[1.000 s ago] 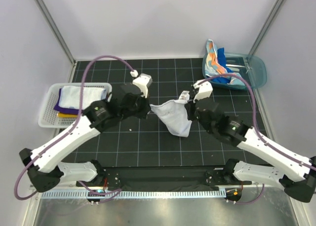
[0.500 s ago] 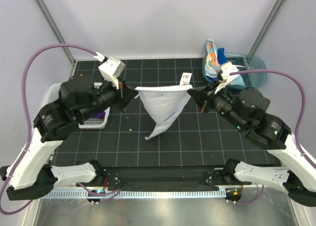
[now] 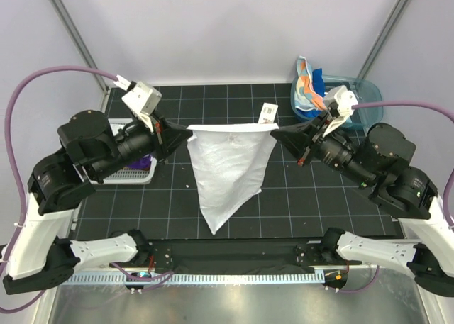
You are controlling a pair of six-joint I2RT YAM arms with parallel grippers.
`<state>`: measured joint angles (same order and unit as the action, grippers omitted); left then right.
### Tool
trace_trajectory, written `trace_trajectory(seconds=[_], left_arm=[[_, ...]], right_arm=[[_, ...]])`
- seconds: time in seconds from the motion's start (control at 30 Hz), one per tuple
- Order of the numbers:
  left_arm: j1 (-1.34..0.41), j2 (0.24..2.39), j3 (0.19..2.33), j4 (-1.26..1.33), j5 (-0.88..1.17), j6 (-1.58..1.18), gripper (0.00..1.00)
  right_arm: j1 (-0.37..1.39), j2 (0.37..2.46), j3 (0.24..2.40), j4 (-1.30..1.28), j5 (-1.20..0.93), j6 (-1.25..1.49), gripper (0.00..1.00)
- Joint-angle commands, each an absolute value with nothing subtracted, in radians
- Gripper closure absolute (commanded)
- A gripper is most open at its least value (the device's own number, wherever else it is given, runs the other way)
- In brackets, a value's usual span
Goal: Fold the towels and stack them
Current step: Flatten out the crumpled towel
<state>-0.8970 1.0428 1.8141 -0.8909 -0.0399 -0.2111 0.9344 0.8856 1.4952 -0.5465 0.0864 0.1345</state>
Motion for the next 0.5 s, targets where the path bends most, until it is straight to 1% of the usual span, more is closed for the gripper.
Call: trace_trajectory(seconds=[0.0, 0.07, 0.2, 0.3, 0.47], left_arm=[[-0.891, 0.979, 1.735, -0.876, -0.077, -0.229, 1.0], [-0.891, 0.951, 1.703, -0.864, -0.078, -0.242, 1.0], [-0.89, 0.931, 1.666, -0.867, -0.09, -0.25, 1.0], [-0.89, 0.93, 1.681, -0.876, -0.092, -0.252, 1.0], [-0.891, 0.949, 1.762, -0.907, -0.083, -0.241, 1.0]], right_arm=[[0.928, 0.833, 1.439, -0.568, 0.117, 0.146, 0.99], [0.93, 0.816, 1.396, -0.563, 0.135, 0.149, 0.99], [0.93, 0.813, 1.377, -0.563, 0.14, 0.15, 0.99], [0.931, 0.821, 1.394, -0.564, 0.152, 0.143, 0.99], [0.93, 0.839, 1.489, -0.587, 0.129, 0.115, 0.99]])
